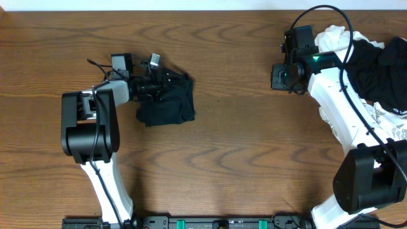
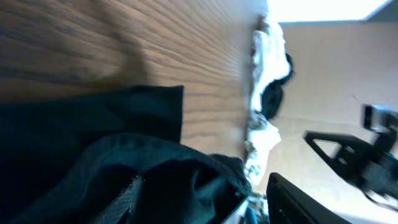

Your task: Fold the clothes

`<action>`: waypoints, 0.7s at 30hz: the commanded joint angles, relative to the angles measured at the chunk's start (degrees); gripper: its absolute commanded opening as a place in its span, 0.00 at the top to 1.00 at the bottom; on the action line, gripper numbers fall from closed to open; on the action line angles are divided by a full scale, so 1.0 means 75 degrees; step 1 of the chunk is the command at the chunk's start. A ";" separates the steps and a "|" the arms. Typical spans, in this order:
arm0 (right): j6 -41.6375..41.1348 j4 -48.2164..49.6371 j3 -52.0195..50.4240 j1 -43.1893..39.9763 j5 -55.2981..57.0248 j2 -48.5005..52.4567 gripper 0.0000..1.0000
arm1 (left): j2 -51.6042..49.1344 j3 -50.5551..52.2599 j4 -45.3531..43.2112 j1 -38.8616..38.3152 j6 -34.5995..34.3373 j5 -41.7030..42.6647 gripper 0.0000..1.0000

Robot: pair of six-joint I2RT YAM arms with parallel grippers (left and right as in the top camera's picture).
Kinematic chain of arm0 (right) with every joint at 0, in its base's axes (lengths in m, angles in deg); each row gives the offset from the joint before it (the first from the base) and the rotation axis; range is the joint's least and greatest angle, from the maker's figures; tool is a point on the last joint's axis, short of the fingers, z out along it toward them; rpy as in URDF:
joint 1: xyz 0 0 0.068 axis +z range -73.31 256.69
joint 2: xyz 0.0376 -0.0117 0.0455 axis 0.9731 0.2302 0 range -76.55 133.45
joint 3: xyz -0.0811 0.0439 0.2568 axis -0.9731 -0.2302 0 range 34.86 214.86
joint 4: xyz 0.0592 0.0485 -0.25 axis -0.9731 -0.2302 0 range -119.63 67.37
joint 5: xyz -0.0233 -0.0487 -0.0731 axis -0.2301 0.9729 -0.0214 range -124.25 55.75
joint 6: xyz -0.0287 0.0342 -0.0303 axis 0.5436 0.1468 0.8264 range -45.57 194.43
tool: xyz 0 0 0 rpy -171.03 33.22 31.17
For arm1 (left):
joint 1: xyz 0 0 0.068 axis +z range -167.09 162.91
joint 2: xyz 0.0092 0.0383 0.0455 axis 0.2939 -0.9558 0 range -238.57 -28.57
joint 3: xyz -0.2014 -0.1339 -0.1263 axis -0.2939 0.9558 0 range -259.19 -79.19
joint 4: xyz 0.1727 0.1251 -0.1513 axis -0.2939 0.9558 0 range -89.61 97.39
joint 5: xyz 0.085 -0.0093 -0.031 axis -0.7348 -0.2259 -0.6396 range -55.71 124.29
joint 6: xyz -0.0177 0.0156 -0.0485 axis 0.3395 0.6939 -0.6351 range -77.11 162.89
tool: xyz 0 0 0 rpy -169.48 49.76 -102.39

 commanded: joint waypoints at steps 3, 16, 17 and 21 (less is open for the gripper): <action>-0.0152 -0.0015 -0.0006 -0.0044 0.0082 0.0093 0.88 | -0.0758 0.0227 0.0122 0.0146 0.0388 0.0125 0.35; -0.0149 -0.0076 -0.0006 -0.0035 0.0082 0.0093 0.88 | 0.1629 0.0076 -0.0548 0.0114 0.0233 -0.0242 0.18; -0.0149 -0.0076 -0.0006 -0.0035 0.0082 0.0093 0.88 | 0.1877 0.0076 -0.0393 0.0073 0.0236 -0.0469 0.17; -0.0152 -0.0070 -0.0006 -0.0035 0.0082 0.0093 0.88 | 0.2320 0.0085 0.0087 -0.0210 0.0236 -0.1037 0.17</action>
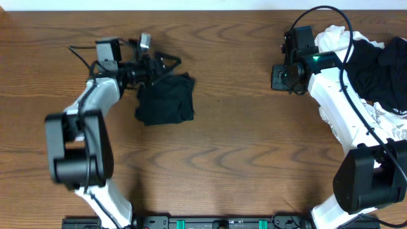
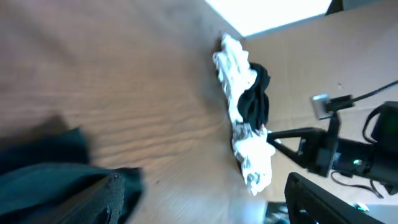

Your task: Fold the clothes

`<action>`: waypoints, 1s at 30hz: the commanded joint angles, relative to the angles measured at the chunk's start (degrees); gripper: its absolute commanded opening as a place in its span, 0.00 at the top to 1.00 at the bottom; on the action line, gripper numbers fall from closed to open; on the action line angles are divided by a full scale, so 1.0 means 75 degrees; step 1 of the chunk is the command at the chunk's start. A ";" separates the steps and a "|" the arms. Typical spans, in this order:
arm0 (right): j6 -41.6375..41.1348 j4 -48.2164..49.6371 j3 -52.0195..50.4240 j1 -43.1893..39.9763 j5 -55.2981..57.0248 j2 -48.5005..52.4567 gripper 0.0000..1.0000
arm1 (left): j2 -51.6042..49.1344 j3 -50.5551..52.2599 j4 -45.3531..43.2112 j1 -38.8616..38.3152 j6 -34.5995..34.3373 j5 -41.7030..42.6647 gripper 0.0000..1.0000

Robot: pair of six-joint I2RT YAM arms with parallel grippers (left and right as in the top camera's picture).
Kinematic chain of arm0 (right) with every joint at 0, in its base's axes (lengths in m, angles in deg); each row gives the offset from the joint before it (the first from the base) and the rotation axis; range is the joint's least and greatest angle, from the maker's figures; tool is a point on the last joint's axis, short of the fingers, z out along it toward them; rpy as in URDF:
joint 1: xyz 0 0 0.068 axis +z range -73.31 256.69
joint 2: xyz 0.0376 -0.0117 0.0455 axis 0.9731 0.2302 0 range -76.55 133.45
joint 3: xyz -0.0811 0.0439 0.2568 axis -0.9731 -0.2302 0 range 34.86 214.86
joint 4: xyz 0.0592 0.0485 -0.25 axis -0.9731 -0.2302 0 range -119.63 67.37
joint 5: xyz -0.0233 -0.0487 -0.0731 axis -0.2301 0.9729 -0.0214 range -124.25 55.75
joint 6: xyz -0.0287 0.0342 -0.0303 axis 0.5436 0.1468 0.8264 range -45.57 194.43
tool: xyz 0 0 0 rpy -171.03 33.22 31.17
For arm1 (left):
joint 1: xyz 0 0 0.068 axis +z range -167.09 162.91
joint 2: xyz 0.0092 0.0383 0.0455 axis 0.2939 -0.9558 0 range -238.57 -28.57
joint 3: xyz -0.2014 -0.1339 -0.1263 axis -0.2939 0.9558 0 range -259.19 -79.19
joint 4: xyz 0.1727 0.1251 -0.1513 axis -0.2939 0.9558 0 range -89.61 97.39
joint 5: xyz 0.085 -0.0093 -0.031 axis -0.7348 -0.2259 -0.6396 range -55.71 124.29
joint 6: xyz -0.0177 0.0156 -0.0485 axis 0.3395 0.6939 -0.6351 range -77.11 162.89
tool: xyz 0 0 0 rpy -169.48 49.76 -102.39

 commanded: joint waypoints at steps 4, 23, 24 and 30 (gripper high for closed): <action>-0.0134 -0.0006 -0.0006 -0.0035 0.0082 0.0093 0.88 | 0.0117 0.0137 0.0391 -0.0656 0.0038 -0.1142 0.17; -0.0131 -0.0073 -0.0006 -0.0035 0.0079 0.0093 0.88 | -0.1894 0.0251 0.0463 -0.1285 -0.0163 -0.2060 0.17; -0.0131 -0.0073 -0.0006 -0.0035 0.0082 0.0093 0.88 | -0.1923 0.0251 0.0463 -0.1279 -0.0163 -0.2028 0.17; -0.0131 -0.0076 -0.0006 -0.0035 0.0082 0.0093 0.88 | -0.1539 0.0219 -0.0154 -0.1227 -0.0166 -0.1346 0.18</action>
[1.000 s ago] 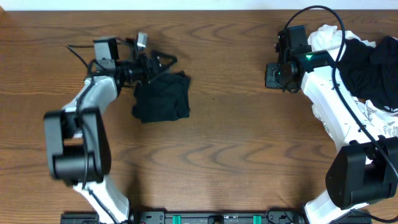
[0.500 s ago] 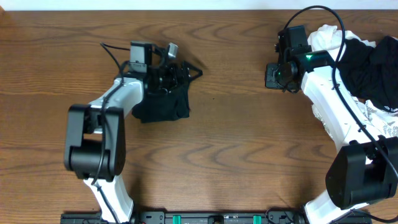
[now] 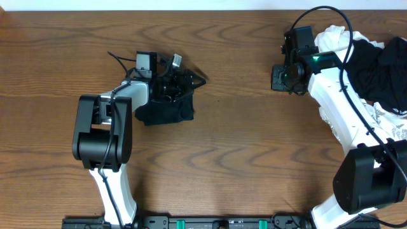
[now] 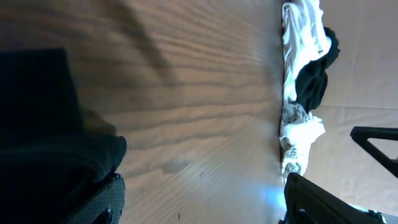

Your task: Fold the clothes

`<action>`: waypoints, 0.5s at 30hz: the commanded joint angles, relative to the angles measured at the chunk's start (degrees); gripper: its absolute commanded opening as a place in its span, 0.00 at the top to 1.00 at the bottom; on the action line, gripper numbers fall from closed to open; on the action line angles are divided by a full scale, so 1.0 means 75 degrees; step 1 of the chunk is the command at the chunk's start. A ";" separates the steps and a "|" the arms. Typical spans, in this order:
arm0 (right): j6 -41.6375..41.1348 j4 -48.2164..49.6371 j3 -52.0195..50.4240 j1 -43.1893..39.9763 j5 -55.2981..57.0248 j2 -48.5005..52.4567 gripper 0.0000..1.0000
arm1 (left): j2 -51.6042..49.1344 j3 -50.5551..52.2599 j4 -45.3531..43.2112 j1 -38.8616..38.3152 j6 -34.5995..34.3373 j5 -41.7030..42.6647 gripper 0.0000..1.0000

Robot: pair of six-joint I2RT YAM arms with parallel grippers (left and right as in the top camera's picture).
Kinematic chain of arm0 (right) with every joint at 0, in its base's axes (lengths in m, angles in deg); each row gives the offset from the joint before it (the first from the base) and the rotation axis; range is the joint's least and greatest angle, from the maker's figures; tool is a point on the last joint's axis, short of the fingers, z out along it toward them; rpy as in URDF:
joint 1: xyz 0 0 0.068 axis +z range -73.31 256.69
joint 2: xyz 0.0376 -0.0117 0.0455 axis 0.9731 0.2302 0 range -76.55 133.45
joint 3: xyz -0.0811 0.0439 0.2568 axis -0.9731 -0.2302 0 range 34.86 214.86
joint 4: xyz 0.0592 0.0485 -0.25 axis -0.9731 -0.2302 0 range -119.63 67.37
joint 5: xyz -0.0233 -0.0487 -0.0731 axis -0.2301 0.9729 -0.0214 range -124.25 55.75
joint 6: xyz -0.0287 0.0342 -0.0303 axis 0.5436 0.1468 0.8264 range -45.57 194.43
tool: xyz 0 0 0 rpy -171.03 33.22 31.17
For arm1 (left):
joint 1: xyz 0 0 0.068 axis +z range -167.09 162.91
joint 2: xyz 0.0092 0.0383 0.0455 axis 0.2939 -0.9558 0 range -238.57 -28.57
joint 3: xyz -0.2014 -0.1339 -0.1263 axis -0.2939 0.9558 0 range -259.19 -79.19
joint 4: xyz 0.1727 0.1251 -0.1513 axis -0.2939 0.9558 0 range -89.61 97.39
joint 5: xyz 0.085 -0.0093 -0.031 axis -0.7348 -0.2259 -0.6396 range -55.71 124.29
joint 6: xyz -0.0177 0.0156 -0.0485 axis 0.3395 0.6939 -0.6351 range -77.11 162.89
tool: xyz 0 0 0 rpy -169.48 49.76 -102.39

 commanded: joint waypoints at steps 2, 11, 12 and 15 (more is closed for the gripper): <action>-0.0131 -0.0020 -0.0006 -0.0035 0.0082 0.0093 0.88 | 0.0300 0.0038 -0.0082 0.0140 -0.0003 -0.0052 0.18; -0.0105 -0.0009 -0.0006 -0.0038 0.0087 0.0093 0.87 | 0.2780 0.0035 0.2107 0.0571 0.0052 -0.3480 0.09; -0.0105 -0.0006 -0.0006 -0.0038 0.0090 0.0093 0.87 | 0.3037 0.0035 0.2582 0.0568 0.0035 -0.4080 0.08; -0.0105 0.0012 -0.0006 -0.0038 0.0111 0.0093 0.87 | 0.3520 0.0035 0.3821 0.0571 -0.0405 -0.5257 0.03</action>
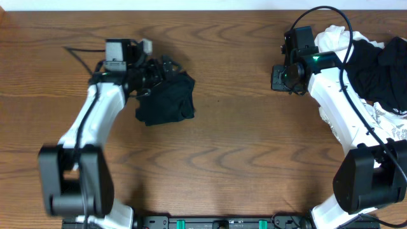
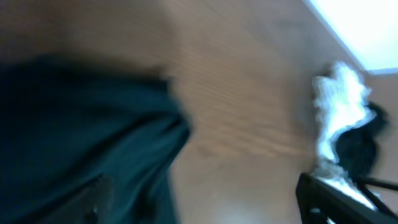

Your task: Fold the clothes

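A dark folded garment (image 1: 166, 100) lies on the wooden table (image 1: 222, 159) at the left. My left gripper (image 1: 164, 69) hovers at its top edge, open. The left wrist view is blurred: the dark garment (image 2: 74, 137) fills the left side, with one finger (image 2: 93, 194) over it and the other finger (image 2: 329, 199) far off over bare wood. My right gripper (image 1: 280, 76) rests beside the pile of black and white clothes (image 1: 372, 63) at the far right; its jaws do not show.
The pile of clothes (image 2: 343, 118) also shows small at the far side of the left wrist view. The right arm (image 1: 337, 108) stretches along the right side of the table. Cables trail from both wrists.
My left gripper has drawn back to the left, from over the garment's top right part to its top left edge. The garment lies much as before. The right arm has not moved.
First my left gripper was at the garment's top edge with dark cloth bunched between its fingers. Then it stood open, off the cloth to the upper left. After that it reached over the garment's top; now it sits at the top left edge, open.
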`<action>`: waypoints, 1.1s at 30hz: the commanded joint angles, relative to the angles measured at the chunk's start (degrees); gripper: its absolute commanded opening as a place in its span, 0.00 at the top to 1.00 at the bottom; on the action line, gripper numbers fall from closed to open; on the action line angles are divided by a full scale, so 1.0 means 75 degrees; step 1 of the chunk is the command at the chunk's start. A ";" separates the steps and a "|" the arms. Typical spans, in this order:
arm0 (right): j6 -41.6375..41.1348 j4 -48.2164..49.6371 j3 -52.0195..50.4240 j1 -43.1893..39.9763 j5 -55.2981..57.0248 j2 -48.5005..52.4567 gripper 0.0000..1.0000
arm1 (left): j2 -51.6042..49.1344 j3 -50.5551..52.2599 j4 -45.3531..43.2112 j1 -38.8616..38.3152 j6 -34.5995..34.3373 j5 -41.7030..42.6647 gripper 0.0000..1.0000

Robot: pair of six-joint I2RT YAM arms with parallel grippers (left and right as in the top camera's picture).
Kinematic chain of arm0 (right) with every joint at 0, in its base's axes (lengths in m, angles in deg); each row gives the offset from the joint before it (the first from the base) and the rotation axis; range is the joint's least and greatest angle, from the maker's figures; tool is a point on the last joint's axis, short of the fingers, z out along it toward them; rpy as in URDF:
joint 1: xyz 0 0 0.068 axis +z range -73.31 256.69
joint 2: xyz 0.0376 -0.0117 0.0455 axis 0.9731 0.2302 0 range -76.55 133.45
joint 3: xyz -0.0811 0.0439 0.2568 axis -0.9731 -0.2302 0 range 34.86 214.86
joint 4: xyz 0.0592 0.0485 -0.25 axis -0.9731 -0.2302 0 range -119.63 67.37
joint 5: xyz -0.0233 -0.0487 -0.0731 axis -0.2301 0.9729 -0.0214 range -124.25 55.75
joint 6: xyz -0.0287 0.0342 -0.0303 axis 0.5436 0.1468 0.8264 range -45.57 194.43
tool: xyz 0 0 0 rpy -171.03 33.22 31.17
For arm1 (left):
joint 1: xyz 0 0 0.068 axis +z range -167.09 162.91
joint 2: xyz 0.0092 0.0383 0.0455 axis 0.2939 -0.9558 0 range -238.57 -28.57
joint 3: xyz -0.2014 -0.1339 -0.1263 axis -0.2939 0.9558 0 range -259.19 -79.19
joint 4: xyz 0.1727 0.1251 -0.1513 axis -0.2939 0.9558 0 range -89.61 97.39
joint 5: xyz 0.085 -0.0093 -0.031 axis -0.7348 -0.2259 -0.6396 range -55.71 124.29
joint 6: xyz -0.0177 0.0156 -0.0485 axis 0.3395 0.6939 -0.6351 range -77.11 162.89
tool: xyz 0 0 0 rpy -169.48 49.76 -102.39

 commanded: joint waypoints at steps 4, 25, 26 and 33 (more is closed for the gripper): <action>-0.0105 0.0017 -0.0006 -0.0038 0.0108 0.0093 0.87 | 0.0166 0.0050 0.0953 0.0119 0.0003 -0.1929 0.02; -0.0108 0.0015 -0.0006 -0.0035 0.0102 0.0093 0.87 | -0.2530 0.0117 0.0565 0.1530 0.2294 0.1172 0.02; -0.0108 0.0015 -0.0006 -0.0035 0.0102 0.0093 0.87 | -0.2602 0.0117 0.0542 0.1530 0.2366 0.1378 0.02; -0.0108 0.0015 -0.0006 -0.0035 0.0099 0.0093 0.87 | -0.2757 0.0119 0.0717 0.1530 0.2433 0.1655 0.01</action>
